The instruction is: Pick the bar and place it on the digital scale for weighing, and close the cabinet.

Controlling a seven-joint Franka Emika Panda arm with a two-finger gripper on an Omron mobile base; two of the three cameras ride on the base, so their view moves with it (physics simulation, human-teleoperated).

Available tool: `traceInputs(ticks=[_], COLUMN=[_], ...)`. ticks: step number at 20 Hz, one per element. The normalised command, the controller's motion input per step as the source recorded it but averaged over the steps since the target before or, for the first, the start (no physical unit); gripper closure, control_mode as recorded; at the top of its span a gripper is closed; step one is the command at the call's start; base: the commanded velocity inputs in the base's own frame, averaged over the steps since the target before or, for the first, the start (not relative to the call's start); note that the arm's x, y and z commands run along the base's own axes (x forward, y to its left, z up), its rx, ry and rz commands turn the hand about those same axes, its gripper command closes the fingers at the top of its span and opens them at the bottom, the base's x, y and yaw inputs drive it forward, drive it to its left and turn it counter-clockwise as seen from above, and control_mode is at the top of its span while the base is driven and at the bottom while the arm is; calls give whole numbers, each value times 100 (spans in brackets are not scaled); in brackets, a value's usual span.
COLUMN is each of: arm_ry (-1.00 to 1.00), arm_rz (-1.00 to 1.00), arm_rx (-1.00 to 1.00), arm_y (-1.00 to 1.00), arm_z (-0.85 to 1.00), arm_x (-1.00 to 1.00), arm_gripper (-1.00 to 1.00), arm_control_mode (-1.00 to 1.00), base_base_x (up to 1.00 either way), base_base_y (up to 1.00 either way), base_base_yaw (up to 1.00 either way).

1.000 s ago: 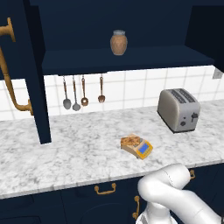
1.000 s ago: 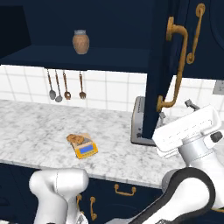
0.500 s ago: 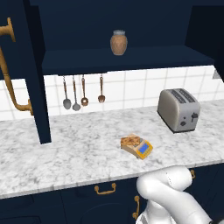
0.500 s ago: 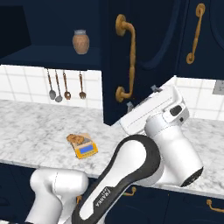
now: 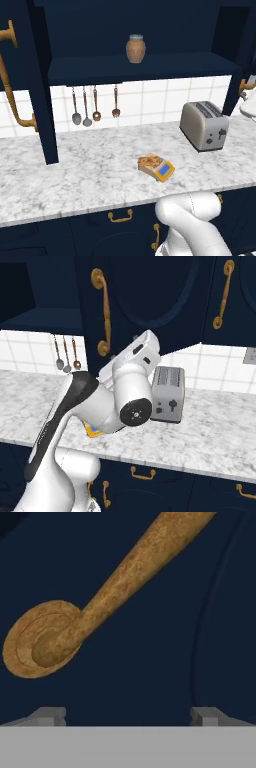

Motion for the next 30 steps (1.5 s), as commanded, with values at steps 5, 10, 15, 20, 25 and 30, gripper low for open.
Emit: traceInputs(ticks=[5, 10, 15, 20, 25, 30], arm_ry=[6, 7, 2, 0, 0, 0], arm_rz=[-10, 0, 0, 0, 0, 0], arm_rx=[-3, 0, 0, 0, 0, 0], arm_y=[69, 30, 21, 12, 1, 0], arm_z=[4, 1, 0, 0, 0, 0], arm_x=[83, 94, 97, 67, 58, 65], arm_gripper=[-100, -100, -100, -100, -100, -100], arm_control_mode=[-100, -100, -100, -100, -100, -100], base_base_x=[0, 0, 0, 0, 0, 0], base_base_y=[0, 0, 0, 0, 0, 0], base_base_yaw=[0, 0, 0, 0, 0, 0])
